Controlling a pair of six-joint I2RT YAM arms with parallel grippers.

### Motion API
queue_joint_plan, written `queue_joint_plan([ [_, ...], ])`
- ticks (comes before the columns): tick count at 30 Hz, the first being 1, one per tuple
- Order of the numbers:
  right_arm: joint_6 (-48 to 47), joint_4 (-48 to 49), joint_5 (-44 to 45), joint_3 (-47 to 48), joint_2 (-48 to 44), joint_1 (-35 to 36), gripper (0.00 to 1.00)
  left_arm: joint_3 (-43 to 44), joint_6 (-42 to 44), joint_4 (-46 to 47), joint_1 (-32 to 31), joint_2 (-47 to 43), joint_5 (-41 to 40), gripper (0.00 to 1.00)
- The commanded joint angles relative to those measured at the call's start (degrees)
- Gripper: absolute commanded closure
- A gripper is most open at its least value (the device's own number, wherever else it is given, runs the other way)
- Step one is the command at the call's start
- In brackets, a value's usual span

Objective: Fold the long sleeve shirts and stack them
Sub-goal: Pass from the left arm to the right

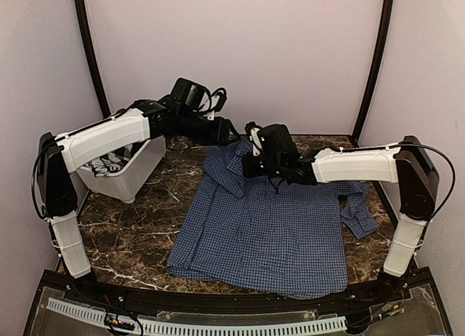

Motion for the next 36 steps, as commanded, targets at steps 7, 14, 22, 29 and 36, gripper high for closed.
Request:
queue_joint_plan([
  [7,-0.27,-1.94,0.85,2.15,2.98,-5.65,1.0,-19.66,-2.28,-2.76,0.74,-19.08,-7.29,0.37],
  [14,-0.8,-1.56,-1.79,2.11,4.98,-7.6,1.0,-42.31,-7.78,-3.64,-0.08,-30.36,-4.18,0.41],
  [22,-0.98,-1.56,-3.01,1.36,6.21,-7.84,1.0,-54.84,-14.61,-7.37,-7.89,-36.19,-4.11,0.47],
  [29,-0.68,-1.56,-3.85,0.46,6.21,-7.84,1.0,-57.58,-17.4,-7.22,-13.66,-35.27,-2.41,0.52],
  [36,0.57,-1.58,-4.79,-0.98,6.11,-7.84,1.0,-56.1,-17.67,-6.93,-17.67,-28.69,-4.99,0.53],
])
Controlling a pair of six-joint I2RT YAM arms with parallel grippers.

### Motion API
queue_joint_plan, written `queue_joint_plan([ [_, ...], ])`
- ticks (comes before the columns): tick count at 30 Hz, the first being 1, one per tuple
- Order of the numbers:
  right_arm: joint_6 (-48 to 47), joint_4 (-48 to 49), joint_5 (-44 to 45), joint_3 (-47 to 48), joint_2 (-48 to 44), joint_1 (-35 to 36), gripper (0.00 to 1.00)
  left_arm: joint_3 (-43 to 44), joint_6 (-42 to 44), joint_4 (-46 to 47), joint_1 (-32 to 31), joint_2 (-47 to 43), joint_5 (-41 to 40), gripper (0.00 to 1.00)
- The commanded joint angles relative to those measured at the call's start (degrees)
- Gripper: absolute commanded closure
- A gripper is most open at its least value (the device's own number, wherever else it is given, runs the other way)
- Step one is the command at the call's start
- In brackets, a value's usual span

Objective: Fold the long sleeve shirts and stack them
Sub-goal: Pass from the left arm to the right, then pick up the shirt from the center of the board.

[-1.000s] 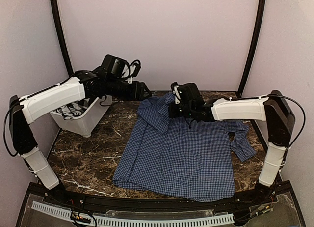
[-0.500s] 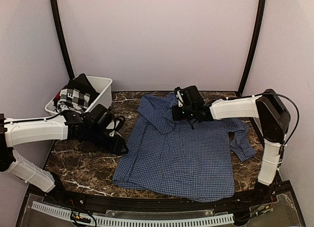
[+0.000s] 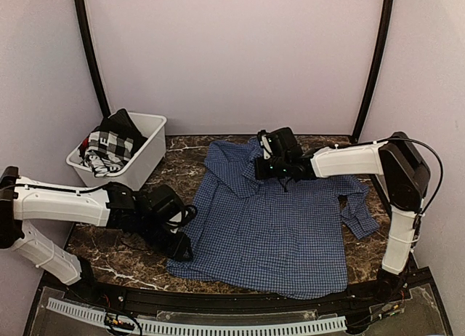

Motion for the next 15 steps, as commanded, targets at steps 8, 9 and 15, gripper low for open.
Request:
queue_joint_plan([
  [8,2.67,1.55,-0.96,-5.27,0.24,-0.04,1.0,3.74,-0.38,-1.89,-3.78,9.32,-6.67,0.68],
  [9,2.91,1.63,-0.8,-5.83,0.22,-0.04,1.0,3.99,-0.16,-1.66,-3.93,9.71,-6.91,0.71],
  [15,3.69,0.7,0.92,-9.14,0.42,-0.7,1.0,7.8,1.53,-0.88,-4.77,14.26,-6.59,0.91],
])
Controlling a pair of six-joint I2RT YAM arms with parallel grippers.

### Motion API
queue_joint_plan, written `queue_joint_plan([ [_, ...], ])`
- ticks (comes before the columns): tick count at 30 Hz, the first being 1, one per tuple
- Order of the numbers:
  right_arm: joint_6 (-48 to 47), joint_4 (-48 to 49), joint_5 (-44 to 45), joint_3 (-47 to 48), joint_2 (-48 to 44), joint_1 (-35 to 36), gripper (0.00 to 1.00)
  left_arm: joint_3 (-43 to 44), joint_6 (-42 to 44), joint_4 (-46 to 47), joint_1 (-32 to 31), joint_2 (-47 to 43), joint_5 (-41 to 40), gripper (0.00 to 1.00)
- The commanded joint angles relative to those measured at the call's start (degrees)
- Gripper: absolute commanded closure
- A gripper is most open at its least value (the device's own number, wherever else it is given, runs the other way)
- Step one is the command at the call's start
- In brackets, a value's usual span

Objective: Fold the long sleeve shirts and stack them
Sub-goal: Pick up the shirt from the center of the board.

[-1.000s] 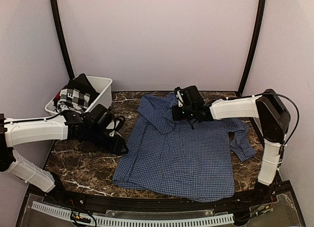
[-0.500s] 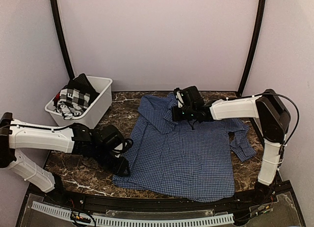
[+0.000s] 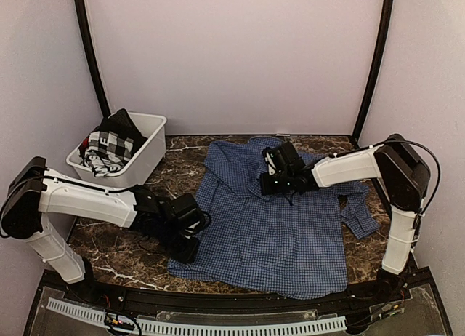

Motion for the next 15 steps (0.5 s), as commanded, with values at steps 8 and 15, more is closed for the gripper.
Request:
queue_joint_plan([
  [8,2.26,1.39,2.75,-10.87,-3.68,-4.28,1.0,8.71,3.02,-0.94,-2.4,4.62,0.5,0.99],
  [15,2.5,1.47,3.0,-15.4,-5.63,-7.69,1.0,10.95,3.32,-0.99,-2.75,3.89,0.03,1.0],
])
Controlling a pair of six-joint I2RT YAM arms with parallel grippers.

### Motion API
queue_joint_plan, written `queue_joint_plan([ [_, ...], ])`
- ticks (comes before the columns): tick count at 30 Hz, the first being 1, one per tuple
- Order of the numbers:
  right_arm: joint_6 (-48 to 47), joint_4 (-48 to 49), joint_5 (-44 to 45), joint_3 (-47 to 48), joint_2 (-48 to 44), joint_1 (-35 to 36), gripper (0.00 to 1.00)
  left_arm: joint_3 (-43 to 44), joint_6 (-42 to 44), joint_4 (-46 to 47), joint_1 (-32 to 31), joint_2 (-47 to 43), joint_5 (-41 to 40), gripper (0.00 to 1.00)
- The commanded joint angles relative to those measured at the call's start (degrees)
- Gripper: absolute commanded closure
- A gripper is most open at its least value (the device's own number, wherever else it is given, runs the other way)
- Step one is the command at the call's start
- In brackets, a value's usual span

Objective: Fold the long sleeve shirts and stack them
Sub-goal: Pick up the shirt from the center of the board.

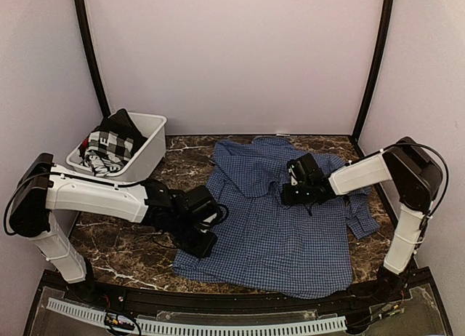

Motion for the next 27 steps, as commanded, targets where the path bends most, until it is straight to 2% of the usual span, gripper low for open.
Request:
queue_joint_plan([
  [1,0.42,-0.78,1.87,-2.12,-1.39,-1.82,1.0,1.67,0.63,-1.73,-0.32,-1.18,-2.02,1.0],
  [4,-0.08,-1.5,2.55,-2.03,-1.45,-3.05,1.0,1.09,-0.34,-4.06,0.16,-1.08,-6.2,0.95],
  [5,-0.28,-1.55,2.53,-2.1,-1.57,-3.55,1.0,0.39,-0.52,-4.22,0.38,-1.13,-6.34,0.9],
  [12,-1.84,-1.99,1.61,-1.69,-2.02,-5.41,1.0,-2.01,-0.6,-2.36,0.85,-1.16,-3.91,0.72],
  [16,-1.9,-1.86,-0.82,-0.7,-2.24,-5.45,1.0,-1.41,-0.27,-1.52,0.82,-0.53,-2.24,0.66],
  [27,-1.81,-1.96,-5.02,2.71,-2.46,-4.92,1.0,0.22,1.47,-1.26,0.43,2.73,-1.56,0.64],
])
